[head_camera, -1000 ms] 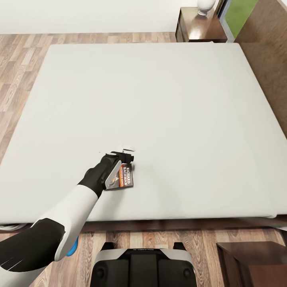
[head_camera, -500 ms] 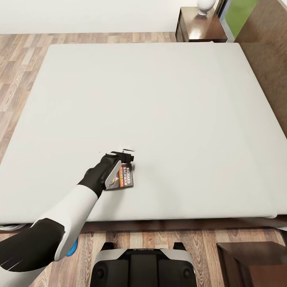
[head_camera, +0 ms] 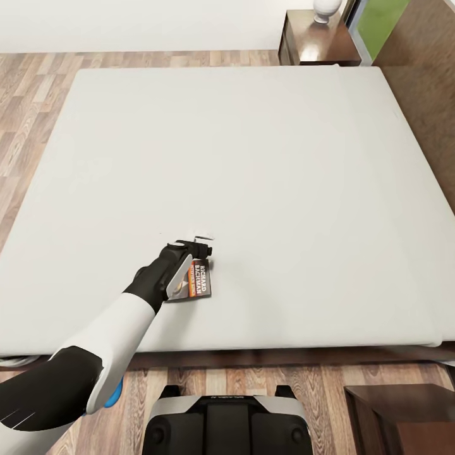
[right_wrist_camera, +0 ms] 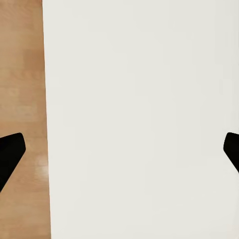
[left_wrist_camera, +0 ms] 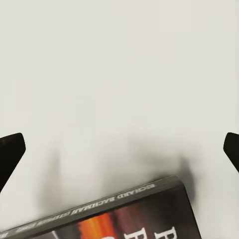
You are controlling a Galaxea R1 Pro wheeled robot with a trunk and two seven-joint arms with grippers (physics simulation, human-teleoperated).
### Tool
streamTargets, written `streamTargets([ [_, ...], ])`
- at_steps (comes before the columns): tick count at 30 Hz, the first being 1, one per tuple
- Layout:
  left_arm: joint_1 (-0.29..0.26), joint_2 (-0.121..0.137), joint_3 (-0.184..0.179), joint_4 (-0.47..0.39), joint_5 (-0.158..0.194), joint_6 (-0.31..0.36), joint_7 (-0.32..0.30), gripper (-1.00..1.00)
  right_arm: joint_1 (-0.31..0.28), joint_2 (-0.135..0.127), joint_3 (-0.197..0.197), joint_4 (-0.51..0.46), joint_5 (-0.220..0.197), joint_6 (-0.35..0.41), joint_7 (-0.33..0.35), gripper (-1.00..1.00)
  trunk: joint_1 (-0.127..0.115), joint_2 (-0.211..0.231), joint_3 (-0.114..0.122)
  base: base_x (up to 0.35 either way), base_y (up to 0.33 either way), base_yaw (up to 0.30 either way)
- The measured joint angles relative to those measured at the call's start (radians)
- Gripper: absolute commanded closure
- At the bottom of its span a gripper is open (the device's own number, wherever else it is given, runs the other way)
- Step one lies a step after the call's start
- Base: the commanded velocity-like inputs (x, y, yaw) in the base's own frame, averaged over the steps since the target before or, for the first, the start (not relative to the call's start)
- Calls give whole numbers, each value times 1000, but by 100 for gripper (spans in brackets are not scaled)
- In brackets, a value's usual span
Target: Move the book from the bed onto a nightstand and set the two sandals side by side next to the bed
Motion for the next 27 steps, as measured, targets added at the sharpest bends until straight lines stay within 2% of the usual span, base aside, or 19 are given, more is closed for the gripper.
streamTargets([
  [17, 0, 0, 0, -1, 0, 0, 0, -100, 0, 0, 0, 0, 0, 0, 0, -100, 0, 0, 0, -2, 0, 0],
  [27, 0, 0, 0, 0, 0, 0, 0, -100, 0, 1, 0, -1, 1, 0, 0, -100, 0, 0, 0, -140, 0, 0],
])
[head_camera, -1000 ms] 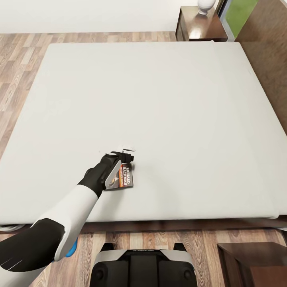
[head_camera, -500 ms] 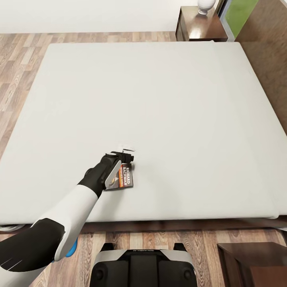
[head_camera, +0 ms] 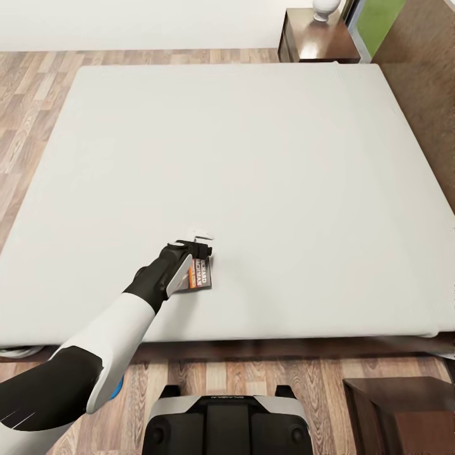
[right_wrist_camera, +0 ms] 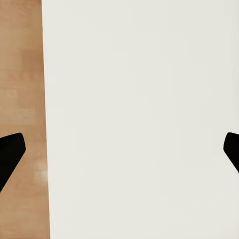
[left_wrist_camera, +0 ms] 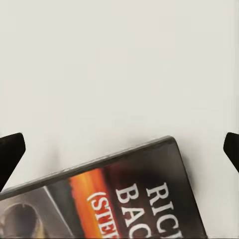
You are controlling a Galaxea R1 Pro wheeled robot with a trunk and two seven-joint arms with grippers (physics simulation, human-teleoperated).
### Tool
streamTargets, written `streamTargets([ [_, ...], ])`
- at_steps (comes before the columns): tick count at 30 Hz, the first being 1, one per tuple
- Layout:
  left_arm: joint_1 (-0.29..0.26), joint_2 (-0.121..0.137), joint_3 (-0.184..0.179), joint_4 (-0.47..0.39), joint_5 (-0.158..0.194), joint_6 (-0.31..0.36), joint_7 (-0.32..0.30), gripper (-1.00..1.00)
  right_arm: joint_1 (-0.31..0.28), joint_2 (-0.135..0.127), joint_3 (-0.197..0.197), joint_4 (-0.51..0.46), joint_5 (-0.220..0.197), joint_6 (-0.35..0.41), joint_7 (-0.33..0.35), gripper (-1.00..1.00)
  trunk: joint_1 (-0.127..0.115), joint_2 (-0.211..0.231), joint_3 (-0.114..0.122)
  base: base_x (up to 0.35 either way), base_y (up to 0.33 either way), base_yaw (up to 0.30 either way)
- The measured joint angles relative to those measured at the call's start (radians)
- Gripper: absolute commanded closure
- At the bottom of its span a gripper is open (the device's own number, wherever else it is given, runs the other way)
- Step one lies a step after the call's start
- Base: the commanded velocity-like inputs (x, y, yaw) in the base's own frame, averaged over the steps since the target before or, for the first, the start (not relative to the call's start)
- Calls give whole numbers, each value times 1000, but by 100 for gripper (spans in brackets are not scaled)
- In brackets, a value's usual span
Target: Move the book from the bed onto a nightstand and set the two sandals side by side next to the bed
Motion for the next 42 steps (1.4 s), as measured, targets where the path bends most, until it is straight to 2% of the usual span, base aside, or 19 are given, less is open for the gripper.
streamTargets([
  [42, 0, 1, -1, -1, -1, 0, 0, -100, 0, 1, 0, -1, 0, 0, 0, -100, 0, 0, 0, -30, 3, 0],
])
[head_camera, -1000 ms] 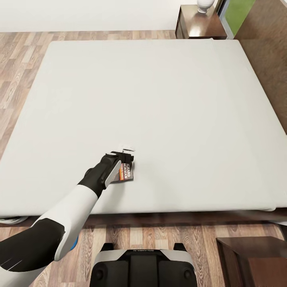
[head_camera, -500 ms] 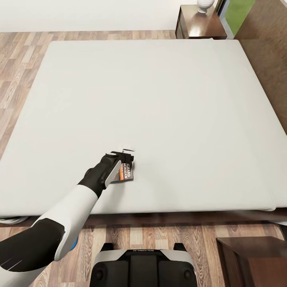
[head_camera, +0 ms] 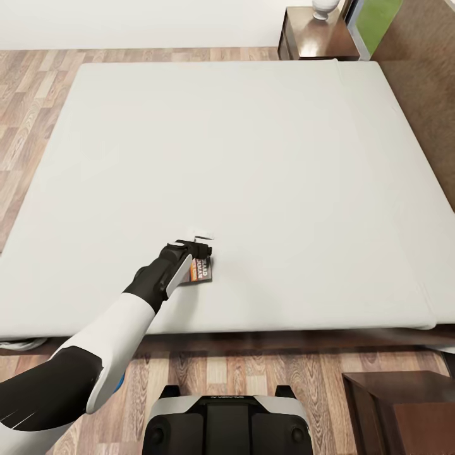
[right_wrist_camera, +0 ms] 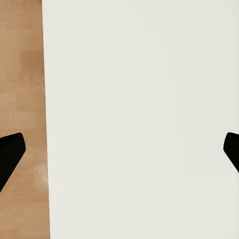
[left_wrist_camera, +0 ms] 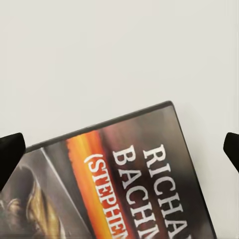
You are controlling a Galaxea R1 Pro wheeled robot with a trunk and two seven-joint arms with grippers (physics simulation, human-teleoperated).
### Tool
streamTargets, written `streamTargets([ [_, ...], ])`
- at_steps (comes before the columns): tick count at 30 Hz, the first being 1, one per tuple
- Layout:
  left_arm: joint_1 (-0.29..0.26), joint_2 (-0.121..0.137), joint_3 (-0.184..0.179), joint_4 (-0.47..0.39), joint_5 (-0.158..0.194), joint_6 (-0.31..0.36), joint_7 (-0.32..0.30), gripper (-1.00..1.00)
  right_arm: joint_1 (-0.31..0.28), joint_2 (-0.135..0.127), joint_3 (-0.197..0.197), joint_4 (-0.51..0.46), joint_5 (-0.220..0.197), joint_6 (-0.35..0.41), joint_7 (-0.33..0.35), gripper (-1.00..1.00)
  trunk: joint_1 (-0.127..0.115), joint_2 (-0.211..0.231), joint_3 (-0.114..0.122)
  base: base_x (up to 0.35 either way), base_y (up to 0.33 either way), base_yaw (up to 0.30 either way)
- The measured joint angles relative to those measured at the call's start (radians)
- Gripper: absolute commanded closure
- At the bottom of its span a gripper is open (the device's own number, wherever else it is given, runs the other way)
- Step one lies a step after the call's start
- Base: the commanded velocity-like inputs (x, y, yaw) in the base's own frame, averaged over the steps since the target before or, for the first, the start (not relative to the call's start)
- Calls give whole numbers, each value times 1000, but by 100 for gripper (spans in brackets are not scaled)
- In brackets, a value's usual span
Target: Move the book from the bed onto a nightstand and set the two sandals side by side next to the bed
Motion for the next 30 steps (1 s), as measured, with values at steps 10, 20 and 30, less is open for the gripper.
streamTargets([
  [10, 0, 1, 0, 0, 0, 0, 0, -100, 0, 0, 0, 0, 0, 0, 0, -100, 0, 0, 0, -10, 2, 0],
  [20, 0, 2, 0, 0, 0, 0, 0, -100, 0, 0, 0, 0, 0, 0, 0, -100, 0, 0, 0, -1, 27, 0],
  [30, 0, 1, 0, 0, 0, 0, 0, -100, -1, -1, 0, 0, 0, 0, 0, -100, 0, 0, 0, 0, 29, 0],
])
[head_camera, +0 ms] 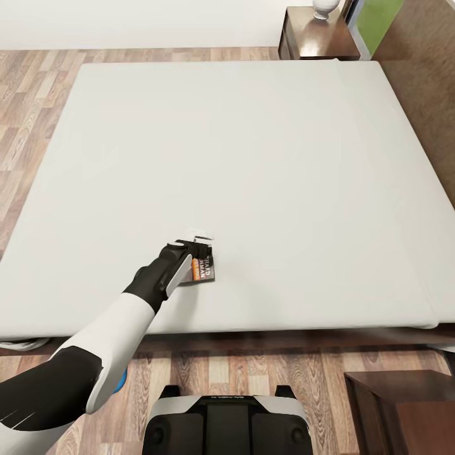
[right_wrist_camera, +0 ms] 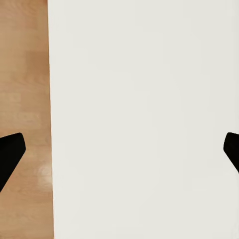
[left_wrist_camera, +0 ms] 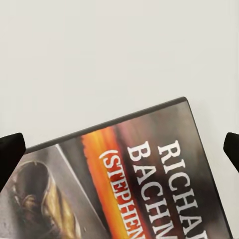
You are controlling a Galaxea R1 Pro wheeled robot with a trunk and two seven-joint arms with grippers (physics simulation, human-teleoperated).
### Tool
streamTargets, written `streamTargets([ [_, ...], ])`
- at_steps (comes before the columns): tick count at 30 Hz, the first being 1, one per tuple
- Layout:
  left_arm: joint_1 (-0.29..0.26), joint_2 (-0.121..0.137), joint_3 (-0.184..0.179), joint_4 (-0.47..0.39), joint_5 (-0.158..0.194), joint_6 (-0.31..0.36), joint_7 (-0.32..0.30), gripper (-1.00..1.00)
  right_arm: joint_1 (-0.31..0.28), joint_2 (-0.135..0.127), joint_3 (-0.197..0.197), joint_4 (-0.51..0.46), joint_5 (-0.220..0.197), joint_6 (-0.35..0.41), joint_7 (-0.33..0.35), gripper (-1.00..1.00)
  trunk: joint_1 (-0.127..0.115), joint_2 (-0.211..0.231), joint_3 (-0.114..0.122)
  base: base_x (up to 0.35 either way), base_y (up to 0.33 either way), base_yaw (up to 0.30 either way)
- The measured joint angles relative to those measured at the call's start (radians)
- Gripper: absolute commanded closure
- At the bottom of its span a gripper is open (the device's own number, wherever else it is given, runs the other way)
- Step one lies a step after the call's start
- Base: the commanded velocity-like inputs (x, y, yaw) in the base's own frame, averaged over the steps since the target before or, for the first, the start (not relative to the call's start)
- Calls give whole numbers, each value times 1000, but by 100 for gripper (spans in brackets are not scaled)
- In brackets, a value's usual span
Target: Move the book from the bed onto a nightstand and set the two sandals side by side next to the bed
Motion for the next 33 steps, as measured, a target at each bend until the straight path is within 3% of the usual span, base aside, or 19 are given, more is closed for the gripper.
streamTargets([
  [33, 0, 0, -15, -2, 0, 0, 0, -100, 0, 0, 0, 0, 0, 0, 0, -100, 0, 0, 0, 0, 1, 0],
])
